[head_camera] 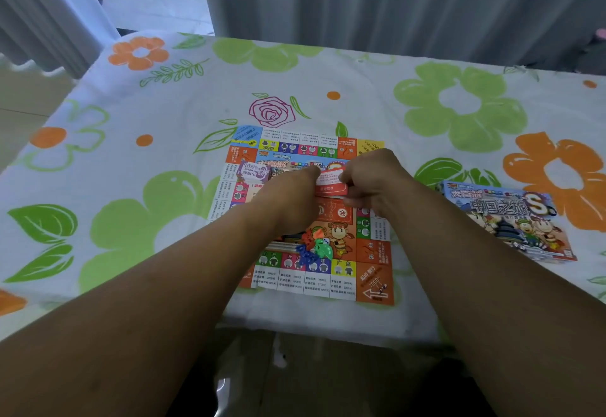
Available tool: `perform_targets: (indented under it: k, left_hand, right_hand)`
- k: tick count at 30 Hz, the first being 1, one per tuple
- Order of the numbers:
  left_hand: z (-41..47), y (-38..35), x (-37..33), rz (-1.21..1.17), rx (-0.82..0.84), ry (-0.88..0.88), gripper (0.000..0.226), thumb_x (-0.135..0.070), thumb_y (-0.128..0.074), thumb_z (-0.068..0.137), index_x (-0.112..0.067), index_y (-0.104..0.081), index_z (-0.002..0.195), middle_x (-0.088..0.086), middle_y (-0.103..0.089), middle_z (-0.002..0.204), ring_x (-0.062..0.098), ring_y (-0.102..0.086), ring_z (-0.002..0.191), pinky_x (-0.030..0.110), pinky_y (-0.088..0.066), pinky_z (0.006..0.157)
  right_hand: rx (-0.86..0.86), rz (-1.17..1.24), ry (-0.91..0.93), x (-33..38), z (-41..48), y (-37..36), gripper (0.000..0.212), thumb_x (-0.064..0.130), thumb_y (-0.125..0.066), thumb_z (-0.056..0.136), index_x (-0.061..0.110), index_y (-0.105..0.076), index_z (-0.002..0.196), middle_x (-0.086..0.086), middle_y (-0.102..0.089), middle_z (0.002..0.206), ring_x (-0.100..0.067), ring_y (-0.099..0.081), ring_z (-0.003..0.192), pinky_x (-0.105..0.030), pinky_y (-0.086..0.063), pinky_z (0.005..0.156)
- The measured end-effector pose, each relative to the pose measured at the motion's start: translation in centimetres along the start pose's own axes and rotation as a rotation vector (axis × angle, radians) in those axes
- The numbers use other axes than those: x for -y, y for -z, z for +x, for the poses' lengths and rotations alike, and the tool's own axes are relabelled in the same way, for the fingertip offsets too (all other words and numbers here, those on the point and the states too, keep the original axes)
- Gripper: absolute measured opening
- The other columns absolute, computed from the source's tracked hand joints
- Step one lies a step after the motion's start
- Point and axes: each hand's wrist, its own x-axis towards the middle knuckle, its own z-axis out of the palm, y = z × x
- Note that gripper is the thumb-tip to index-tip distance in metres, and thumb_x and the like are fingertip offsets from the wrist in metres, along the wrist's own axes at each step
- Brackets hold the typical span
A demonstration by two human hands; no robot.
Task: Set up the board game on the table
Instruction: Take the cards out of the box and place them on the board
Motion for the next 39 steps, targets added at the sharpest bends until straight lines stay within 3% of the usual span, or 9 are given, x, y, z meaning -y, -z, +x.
perform_targets:
  k: [6, 9, 12, 18, 20, 22, 24, 32, 39]
  left_hand:
    - [-0.7, 0.8, -0.2, -0.188, -0.052, 0.059, 0.050, -0.004, -0.053, 0.096, -0.017, -0.044, 0.143, 0.008, -0.061, 0.134, 0.026, -0.061, 0.115, 0.035, -0.054, 0.089]
    - [-1.3, 1.6, -0.4, -0.268, -0.144, 0.108, 0.058, -0.004, -0.055, 0.097, -0.016, -0.037, 0.150, 0.008, -0.054, 0.144, 0.026, -0.056, 0.125, 0.028, -0.045, 0.086]
    - [-2.0, 1.9, -0.2, -0.372, -0.189, 0.159, 0.057, -0.004, -0.058, 0.096, -0.014, -0.038, 0.149, 0.006, -0.055, 0.142, 0.022, -0.058, 0.114, 0.025, -0.047, 0.079]
    - [-3.5, 2.4, -0.4, -0.503, -0.176, 0.286, 0.058, -0.002, -0.060, 0.092, -0.012, -0.041, 0.146, 0.011, -0.057, 0.132, 0.029, -0.063, 0.106, 0.042, -0.056, 0.089]
    - [-3.8, 2.4, -1.2, -0.601, -0.160, 0.294, 0.046, -0.003, -0.060, 0.092, -0.009, -0.049, 0.137, 0.015, -0.059, 0.127, 0.034, -0.064, 0.106, 0.050, -0.055, 0.094]
    - [-3.8, 2.4, -2.1, -0.729, -0.141, 0.310, 0.016, -0.001, -0.057, 0.096, -0.014, -0.056, 0.105, 0.018, -0.062, 0.114, 0.035, -0.065, 0.103, 0.052, -0.056, 0.092]
    - [-3.6, 2.5, -2.8, -0.879, -0.099, 0.346, 0.020, 0.000, -0.052, 0.100, -0.019, -0.049, 0.092, 0.014, -0.063, 0.103, 0.027, -0.068, 0.092, 0.044, -0.061, 0.081]
    - [-2.0, 2.9, -2.8, -1.111, -0.043, 0.411, 0.020, 0.002, -0.046, 0.102, -0.006, -0.057, 0.117, 0.022, -0.069, 0.109, 0.030, -0.075, 0.086, 0.039, -0.063, 0.075]
    - [-1.7, 2.2, -2.2, -1.078, -0.046, 0.386, 0.016, 0.002, -0.051, 0.100, -0.007, -0.061, 0.109, 0.018, -0.067, 0.108, 0.030, -0.074, 0.090, 0.035, -0.063, 0.072]
  right_hand:
    - [0.023, 0.087, -0.002, -0.4, -1.2, 0.0, 0.016, 0.000, -0.063, 0.094, 0.003, -0.059, 0.110, -0.012, -0.065, 0.091, -0.026, -0.072, 0.074, -0.027, -0.058, 0.044]
    - [0.047, 0.125, 0.024, 0.2, -2.1, 0.6, 0.013, -0.003, -0.061, 0.095, 0.001, -0.059, 0.107, -0.012, -0.065, 0.089, -0.023, -0.071, 0.069, -0.029, -0.061, 0.050]
    - [0.073, 0.114, 0.052, 0.7, -3.2, 1.7, 0.011, -0.004, -0.062, 0.093, -0.002, -0.060, 0.104, -0.017, -0.068, 0.096, -0.025, -0.072, 0.070, -0.032, -0.063, 0.057]
    - [0.042, 0.148, 0.100, 0.4, -4.1, 4.5, 0.008, -0.007, -0.064, 0.091, 0.000, -0.060, 0.088, -0.023, -0.069, 0.104, -0.033, -0.074, 0.079, -0.032, -0.062, 0.055]
    - [0.062, 0.178, 0.089, 0.2, -4.3, 4.8, 0.009, -0.007, -0.063, 0.091, 0.001, -0.060, 0.090, -0.024, -0.069, 0.104, -0.033, -0.074, 0.079, -0.029, -0.060, 0.051]
    - [0.103, 0.182, 0.082, -0.1, -4.5, 4.6, 0.011, -0.008, -0.063, 0.091, 0.003, -0.060, 0.093, -0.023, -0.068, 0.106, -0.034, -0.074, 0.079, -0.028, -0.059, 0.052]
    - [0.158, 0.171, 0.087, -0.2, -4.7, 4.3, 0.013, -0.007, -0.063, 0.091, 0.005, -0.060, 0.096, -0.022, -0.067, 0.108, -0.034, -0.074, 0.082, -0.029, -0.060, 0.055]
    - [0.251, 0.218, 0.116, -0.4, -4.4, 4.2, 0.020, -0.006, -0.065, 0.091, 0.004, -0.058, 0.107, -0.020, -0.067, 0.112, -0.033, -0.073, 0.089, -0.030, -0.060, 0.059]
    - [0.157, 0.147, 0.141, -1.1, -4.6, 3.9, 0.021, 0.002, -0.074, 0.088, 0.004, -0.060, 0.104, -0.017, -0.066, 0.111, -0.033, -0.073, 0.086, -0.029, -0.059, 0.054]
